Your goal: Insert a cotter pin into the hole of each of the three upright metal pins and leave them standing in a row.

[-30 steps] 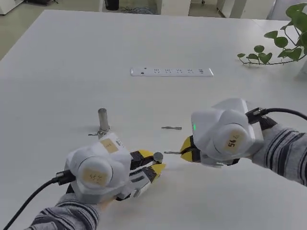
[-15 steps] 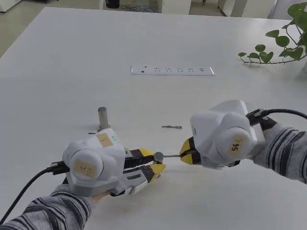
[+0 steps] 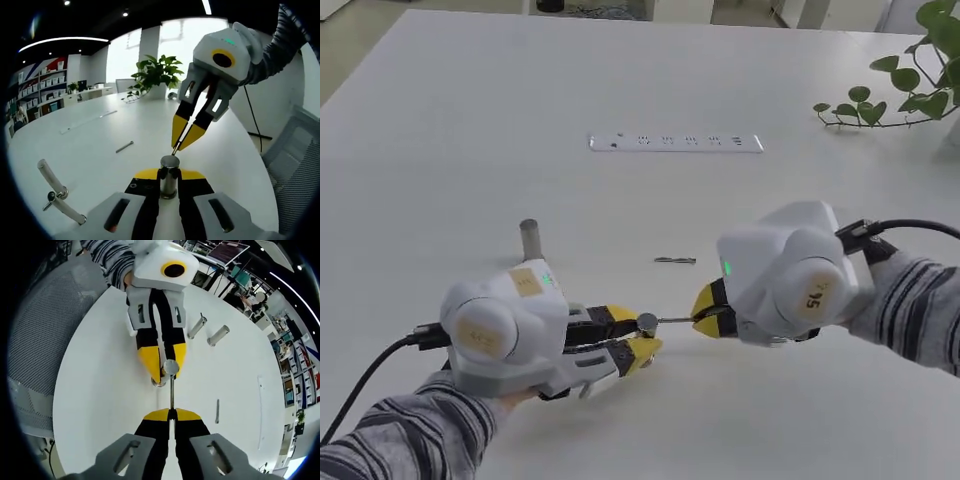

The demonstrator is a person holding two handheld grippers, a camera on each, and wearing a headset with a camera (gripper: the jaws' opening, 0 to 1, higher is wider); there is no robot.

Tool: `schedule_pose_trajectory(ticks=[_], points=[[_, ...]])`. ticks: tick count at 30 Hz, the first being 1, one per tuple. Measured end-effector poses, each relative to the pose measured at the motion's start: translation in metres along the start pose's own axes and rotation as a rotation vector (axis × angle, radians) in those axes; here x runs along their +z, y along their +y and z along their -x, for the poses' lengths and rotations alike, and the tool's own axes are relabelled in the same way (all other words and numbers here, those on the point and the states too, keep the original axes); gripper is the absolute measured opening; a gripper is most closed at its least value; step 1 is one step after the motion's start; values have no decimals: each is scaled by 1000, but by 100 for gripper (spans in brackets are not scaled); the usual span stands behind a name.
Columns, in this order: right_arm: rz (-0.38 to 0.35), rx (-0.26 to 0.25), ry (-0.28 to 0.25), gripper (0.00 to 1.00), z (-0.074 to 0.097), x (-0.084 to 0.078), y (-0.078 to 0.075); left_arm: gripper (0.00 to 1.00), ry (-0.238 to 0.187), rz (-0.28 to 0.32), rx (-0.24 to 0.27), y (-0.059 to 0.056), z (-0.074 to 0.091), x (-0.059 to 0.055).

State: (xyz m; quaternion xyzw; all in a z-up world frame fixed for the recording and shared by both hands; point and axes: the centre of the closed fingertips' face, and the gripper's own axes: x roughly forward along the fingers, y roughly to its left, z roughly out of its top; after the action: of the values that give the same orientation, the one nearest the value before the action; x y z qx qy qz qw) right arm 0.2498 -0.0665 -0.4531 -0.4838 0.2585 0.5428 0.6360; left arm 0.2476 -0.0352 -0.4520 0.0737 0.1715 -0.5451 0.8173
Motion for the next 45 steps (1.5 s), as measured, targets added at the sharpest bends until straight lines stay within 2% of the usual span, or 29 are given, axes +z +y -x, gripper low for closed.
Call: schedule_pose_trajectory(ticks=[12,23,36,45], points=[[-1,-2,-17,0,-4,-1,0,9,-9,-4,-35,-1,0,-1],[-5,3,-28,0,-9,-2,-1,9,-14,9,-44,-1,0,-1],[-44,-3,-68,0,-5,3,0,10,-15,10,-56,-1,0,-1],[-42,-2,-79,0,-6,3,3,10,-12,2,-63,-3,0,-3]])
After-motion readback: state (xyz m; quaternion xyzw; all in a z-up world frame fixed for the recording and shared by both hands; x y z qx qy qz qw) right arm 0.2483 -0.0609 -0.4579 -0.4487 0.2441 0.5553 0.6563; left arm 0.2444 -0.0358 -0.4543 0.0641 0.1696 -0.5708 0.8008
